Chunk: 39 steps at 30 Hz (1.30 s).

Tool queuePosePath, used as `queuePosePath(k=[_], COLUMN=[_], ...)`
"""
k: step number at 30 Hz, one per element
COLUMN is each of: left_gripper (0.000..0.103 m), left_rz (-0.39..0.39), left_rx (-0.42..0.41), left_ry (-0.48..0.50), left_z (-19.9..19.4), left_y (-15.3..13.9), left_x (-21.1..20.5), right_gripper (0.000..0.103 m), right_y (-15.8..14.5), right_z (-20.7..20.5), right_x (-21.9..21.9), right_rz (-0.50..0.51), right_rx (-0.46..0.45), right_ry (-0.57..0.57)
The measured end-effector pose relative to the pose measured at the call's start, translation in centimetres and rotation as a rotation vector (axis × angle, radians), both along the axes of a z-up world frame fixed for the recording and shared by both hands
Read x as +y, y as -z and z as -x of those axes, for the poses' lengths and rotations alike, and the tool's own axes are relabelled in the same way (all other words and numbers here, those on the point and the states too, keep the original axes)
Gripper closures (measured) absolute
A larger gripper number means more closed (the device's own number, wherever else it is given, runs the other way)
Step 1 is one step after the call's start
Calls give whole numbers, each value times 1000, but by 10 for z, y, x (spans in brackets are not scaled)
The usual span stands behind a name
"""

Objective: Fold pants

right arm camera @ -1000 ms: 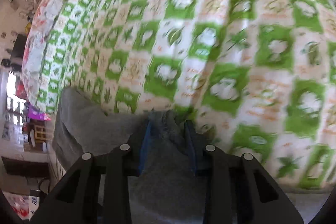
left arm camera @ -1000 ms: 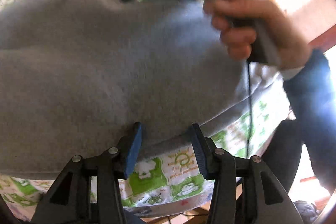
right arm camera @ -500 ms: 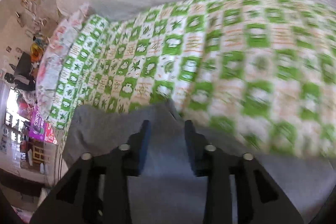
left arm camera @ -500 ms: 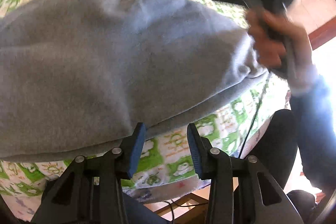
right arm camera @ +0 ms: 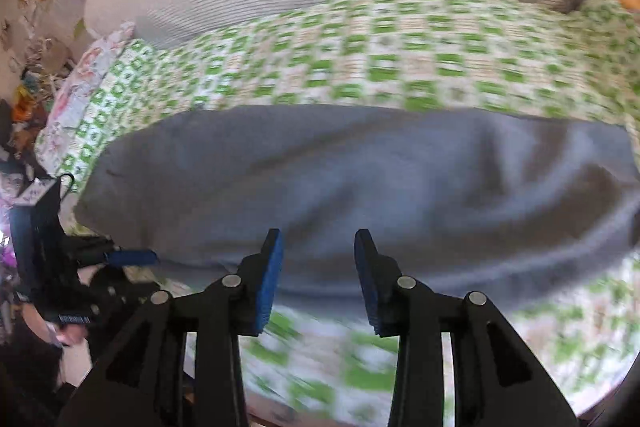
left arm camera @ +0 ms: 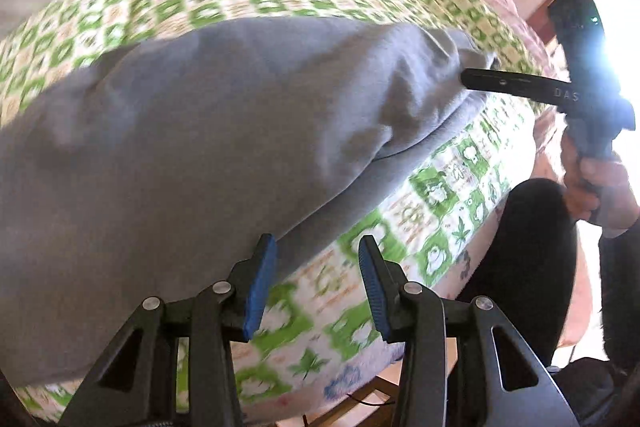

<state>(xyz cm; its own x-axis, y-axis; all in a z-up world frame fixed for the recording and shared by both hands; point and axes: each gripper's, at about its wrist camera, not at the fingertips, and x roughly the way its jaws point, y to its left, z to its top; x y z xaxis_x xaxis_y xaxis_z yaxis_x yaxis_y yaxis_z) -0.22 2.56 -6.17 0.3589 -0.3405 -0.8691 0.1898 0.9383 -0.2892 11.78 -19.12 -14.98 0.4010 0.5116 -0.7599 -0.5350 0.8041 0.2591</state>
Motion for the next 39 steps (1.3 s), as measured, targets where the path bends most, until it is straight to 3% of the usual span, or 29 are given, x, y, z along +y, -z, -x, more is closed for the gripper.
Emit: queuePosePath(k=[5,8,12,20,21,22,23,24,28,31,33,36,38,39], left_gripper=[60,59,59,63,75,87,90,95,98,97,96,77,70,65], left_rz=[-110,-169,-242,-184,-185,-190,-180,-173,-161,-196,-221,-210,-191,-181], left_rx=[-23,-37,-24,38,37,38,40,35,-5,20,55,40,6,-11], left_ry=[64,105,145,136,132,130,129,129,189,249,247,239,245,254], left_z=[-18,-28,-44,-59,-60,-61,-62,-60,-47,-40,-42,-43,-46,-48], left_y=[-4,-4,5,15,15,14,11,6,-13,-1,8,-5,-21,-30], left_x=[-25,-36,-49,-35,-34,-32,-31,-29,-29,-39,-44,-48,-53,-56], right_gripper=[64,64,64,64,69,81,99,99,99,99,97,91,75,58], right_y=[2,8,14,43,46,46,45,44,23,27,44,58,53,50], right_z=[-10,-25,-45,-86,-88,-89,-87,-84,-67,-64,-70,-73,-65,-60], right_x=[-64,-109,-156,-187,-185,-182,-182,-184,-194,-199,-196,-203,-212,-218], right_rz=[51,-42,-110,-268,-283,-277,-260,-261,-259,-235,-193,-239,-268,-278], right_rx=[5,84,100,176,169,157,146,137,60,70,129,198,181,161], right_ry=[103,203,367,508,500,496,500,502,504,505,498,520,542,558])
